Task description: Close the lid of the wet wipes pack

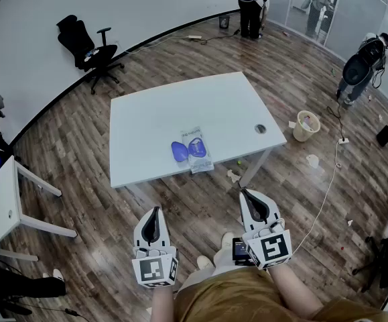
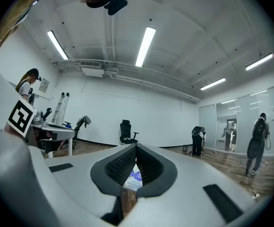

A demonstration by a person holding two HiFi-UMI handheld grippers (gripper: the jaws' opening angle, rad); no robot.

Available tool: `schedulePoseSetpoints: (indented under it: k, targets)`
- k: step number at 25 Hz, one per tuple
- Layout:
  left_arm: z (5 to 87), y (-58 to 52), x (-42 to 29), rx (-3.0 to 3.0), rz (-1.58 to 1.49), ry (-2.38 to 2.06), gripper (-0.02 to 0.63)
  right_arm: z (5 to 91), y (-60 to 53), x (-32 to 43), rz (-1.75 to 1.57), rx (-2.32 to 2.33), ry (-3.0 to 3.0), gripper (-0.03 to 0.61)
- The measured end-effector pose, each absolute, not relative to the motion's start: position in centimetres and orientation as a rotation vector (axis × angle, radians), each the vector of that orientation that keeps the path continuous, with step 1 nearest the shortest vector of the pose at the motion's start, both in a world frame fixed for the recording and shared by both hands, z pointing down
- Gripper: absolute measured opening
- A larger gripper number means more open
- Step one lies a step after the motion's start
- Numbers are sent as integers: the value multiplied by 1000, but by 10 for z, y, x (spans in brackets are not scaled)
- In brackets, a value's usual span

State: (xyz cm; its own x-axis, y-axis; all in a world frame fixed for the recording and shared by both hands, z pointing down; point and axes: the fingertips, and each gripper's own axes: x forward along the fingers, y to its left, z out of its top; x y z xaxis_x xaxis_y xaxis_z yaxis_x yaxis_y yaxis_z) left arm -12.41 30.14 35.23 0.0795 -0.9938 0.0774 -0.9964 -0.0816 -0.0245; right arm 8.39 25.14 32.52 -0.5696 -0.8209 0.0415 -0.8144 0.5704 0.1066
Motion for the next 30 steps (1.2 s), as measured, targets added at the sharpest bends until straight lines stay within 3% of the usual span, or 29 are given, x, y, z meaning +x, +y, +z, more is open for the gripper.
schedulePoseSetpoints:
  k: [30]
  targets:
    - [347, 159, -92, 2204, 216, -2213, -5, 331, 97, 96, -19, 1256, -2868, 6]
